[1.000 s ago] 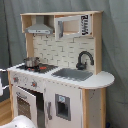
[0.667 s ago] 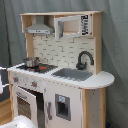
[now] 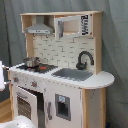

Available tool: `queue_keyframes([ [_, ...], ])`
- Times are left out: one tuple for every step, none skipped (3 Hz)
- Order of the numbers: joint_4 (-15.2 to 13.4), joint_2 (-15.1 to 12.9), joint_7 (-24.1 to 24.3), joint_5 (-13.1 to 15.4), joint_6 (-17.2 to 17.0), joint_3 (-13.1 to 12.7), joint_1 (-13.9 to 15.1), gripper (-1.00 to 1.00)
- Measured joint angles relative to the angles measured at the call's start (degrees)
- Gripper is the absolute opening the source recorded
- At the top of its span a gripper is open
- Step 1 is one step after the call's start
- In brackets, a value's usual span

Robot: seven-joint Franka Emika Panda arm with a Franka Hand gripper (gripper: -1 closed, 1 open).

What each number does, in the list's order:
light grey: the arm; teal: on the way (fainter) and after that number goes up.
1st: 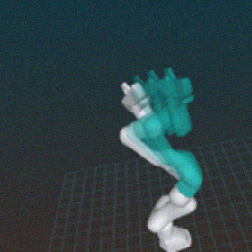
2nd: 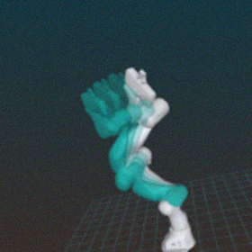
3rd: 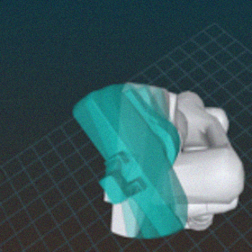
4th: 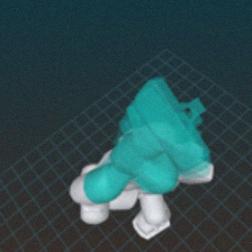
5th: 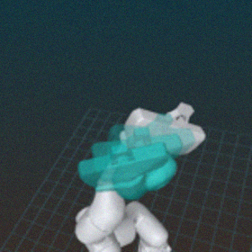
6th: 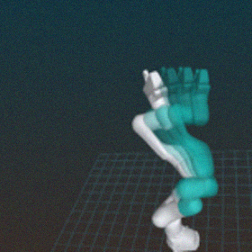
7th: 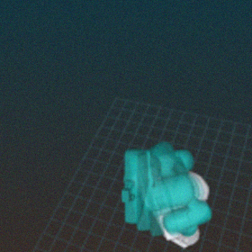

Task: Play with the kitchen

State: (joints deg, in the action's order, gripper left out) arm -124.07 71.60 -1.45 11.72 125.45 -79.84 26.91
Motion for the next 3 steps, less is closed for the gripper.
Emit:
queue_keyframes([
  [0.0,-3.1,-6.1,-0.8,0.0,0.9,-0.3,1.0],
  [0.0,-5.5,-11.3,-1.9,-0.1,1.6,-0.7,1.0],
  [0.0,-7.9,-16.8,-3.3,-0.2,2.2,-1.2,1.0],
])
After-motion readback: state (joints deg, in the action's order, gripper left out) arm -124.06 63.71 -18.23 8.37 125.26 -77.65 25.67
